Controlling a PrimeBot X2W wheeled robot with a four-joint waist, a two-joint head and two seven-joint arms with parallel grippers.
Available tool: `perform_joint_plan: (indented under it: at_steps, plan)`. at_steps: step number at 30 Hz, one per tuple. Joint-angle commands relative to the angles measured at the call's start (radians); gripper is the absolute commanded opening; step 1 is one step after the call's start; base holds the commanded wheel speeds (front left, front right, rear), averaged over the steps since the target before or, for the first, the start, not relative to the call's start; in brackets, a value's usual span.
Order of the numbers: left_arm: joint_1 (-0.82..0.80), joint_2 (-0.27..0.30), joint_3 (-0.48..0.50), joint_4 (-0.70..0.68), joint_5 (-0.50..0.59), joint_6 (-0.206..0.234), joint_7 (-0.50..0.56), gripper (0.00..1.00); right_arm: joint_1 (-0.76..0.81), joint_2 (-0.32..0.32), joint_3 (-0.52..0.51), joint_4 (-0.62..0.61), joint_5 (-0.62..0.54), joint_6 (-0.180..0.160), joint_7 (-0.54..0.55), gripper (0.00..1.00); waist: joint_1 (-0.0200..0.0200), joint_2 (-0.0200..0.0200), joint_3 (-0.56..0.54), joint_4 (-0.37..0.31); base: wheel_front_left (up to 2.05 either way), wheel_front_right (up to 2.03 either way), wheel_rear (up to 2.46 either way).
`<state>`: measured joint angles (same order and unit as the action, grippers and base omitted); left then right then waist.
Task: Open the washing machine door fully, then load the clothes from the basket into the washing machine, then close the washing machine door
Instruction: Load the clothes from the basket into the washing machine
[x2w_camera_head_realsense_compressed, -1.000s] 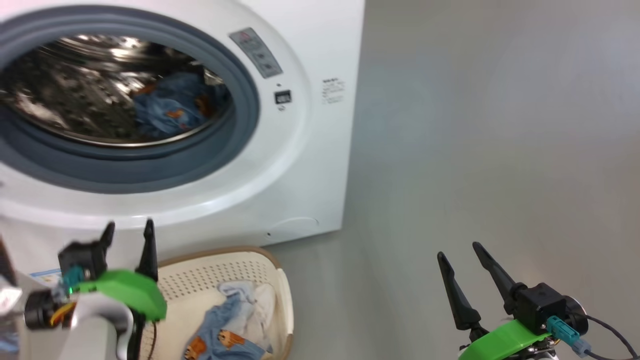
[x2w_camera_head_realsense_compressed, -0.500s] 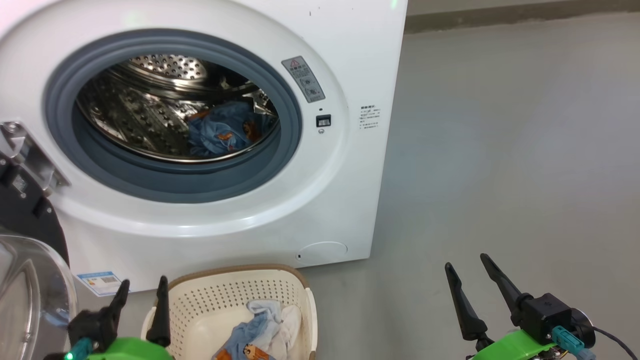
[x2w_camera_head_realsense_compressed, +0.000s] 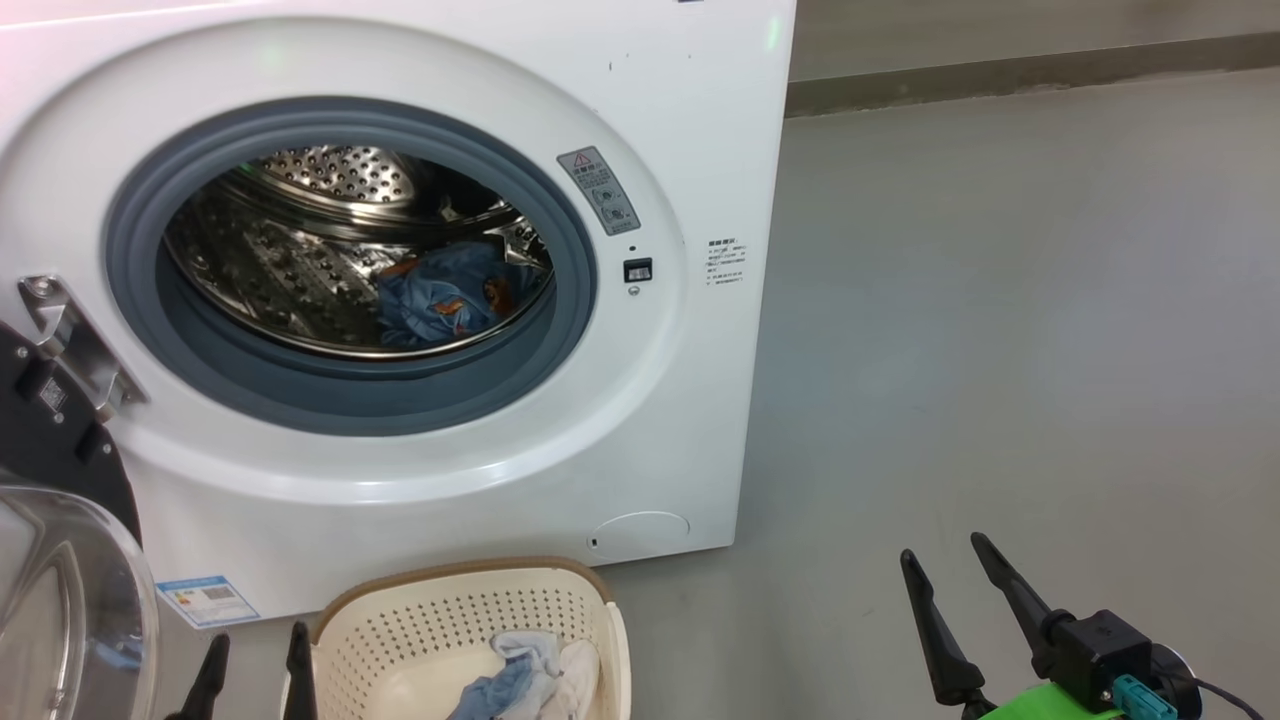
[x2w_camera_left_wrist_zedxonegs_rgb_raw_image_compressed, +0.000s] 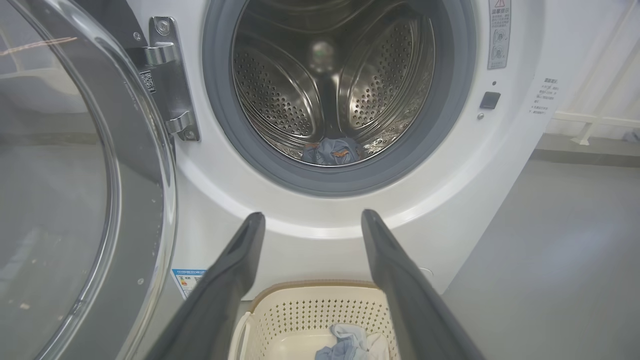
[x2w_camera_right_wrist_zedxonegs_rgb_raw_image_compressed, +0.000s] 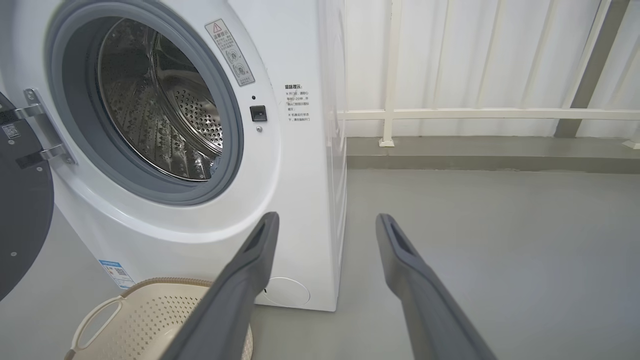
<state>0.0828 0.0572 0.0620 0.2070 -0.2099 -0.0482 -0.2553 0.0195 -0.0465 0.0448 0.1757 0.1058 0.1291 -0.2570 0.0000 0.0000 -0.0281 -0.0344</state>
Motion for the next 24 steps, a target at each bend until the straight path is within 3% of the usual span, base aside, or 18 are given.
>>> perform_joint_plan:
  at_steps: [1, 24]
  plan:
    - [0.006, 0.007, 0.039, -0.05, -0.013, 0.01, -0.006, 1.0, -0.011, -0.004, 0.012, -0.027, 0.001, 0.002, -0.005, 1.0, 0.0, 0.0, -0.003, -0.005, 0.0, 0.0, 0.0]
    - [0.051, -0.001, 0.025, -0.107, -0.022, 0.022, -0.006, 1.0, -0.011, -0.004, -0.008, -0.03, -0.003, 0.002, -0.005, 1.0, 0.0, 0.0, 0.003, -0.028, 0.0, 0.0, 0.0]
